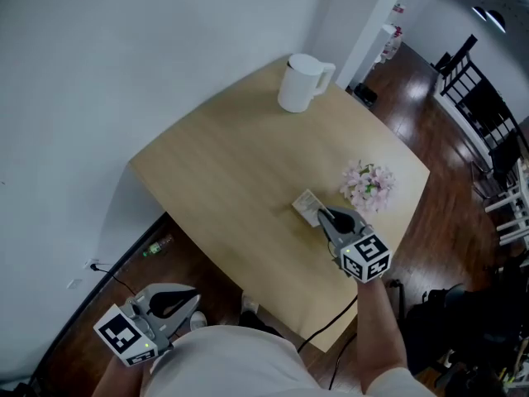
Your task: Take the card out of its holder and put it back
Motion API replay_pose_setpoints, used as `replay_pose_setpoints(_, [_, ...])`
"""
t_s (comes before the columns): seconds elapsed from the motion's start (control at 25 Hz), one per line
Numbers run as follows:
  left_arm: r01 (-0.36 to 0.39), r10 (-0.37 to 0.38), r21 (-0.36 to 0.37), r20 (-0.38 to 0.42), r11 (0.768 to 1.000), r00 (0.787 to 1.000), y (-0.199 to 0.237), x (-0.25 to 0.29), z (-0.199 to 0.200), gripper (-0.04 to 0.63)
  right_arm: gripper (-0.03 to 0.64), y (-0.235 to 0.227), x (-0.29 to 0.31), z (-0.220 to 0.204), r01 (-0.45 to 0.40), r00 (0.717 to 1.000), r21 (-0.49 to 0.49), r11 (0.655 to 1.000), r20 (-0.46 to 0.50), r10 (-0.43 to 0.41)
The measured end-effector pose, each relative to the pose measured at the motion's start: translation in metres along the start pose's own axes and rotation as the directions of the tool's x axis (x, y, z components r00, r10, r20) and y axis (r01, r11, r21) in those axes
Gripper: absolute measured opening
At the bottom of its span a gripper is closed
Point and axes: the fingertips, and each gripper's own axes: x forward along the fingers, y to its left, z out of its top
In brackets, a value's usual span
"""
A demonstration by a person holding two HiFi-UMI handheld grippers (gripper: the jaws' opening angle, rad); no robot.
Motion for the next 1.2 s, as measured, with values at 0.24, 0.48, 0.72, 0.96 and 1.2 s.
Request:
replay_pose_setpoints(0.24, [0.012,-0.012,0.021,0.021,1.000,1.000,-0.005,-0.050,-0.014,0.005,0.021,0.091,-0.019,0.029,-0.035,0.999,-0.035,0.999,0.010,0.035])
replay_pose_setpoints(0.48, [0.027,-0.028,0.053,0.028,0.998,0.999,-0.007,-0.096,-0.029,0.005,0.021,0.188,-0.037,0.050,-0.073,0.997,-0.041,0.996,0.030,0.074])
replay_pose_setpoints(0.72, [0.058,-0.060,0.074,0.021,0.996,0.998,-0.014,-0.136,-0.051,0.005,0.021,0.283,-0.061,0.066,-0.114,0.992,-0.044,0.993,0.050,0.116])
replay_pose_setpoints(0.96, [0.081,-0.081,0.092,0.000,0.992,0.997,-0.018,-0.159,-0.071,0.005,0.021,0.339,-0.079,0.063,-0.117,0.992,-0.031,0.993,0.044,0.119])
replay_pose_setpoints(1.2, [0.111,-0.112,0.125,0.001,0.986,0.994,-0.027,-0.163,-0.071,0.005,0.021,0.344,-0.087,0.060,-0.096,0.995,-0.009,0.995,0.039,0.097])
